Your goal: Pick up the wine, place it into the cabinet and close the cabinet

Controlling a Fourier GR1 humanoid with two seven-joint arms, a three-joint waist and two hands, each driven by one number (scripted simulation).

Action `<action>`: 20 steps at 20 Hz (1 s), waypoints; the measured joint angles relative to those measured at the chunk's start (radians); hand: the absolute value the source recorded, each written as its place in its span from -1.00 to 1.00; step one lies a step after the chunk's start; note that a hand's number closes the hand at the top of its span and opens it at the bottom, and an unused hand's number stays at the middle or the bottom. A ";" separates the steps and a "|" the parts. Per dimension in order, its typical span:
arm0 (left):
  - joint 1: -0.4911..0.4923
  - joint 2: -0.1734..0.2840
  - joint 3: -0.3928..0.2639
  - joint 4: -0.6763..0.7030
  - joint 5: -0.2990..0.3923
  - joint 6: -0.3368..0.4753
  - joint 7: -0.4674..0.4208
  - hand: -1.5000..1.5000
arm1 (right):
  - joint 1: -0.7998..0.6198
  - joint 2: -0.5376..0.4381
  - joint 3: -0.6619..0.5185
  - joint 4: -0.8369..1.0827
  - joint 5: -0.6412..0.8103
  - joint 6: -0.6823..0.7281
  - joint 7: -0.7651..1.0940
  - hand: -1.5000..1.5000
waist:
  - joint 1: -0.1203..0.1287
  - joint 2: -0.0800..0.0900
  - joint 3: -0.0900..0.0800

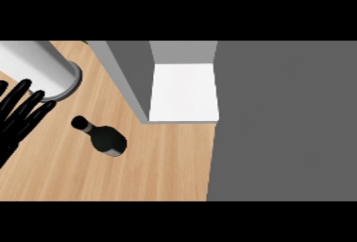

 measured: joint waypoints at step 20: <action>-0.188 -0.029 0.038 0.669 -0.445 -0.286 -0.342 -1.00 | -0.025 0.022 0.039 -0.007 0.024 -0.025 0.027 -1.00 | -0.003 0.001 0.000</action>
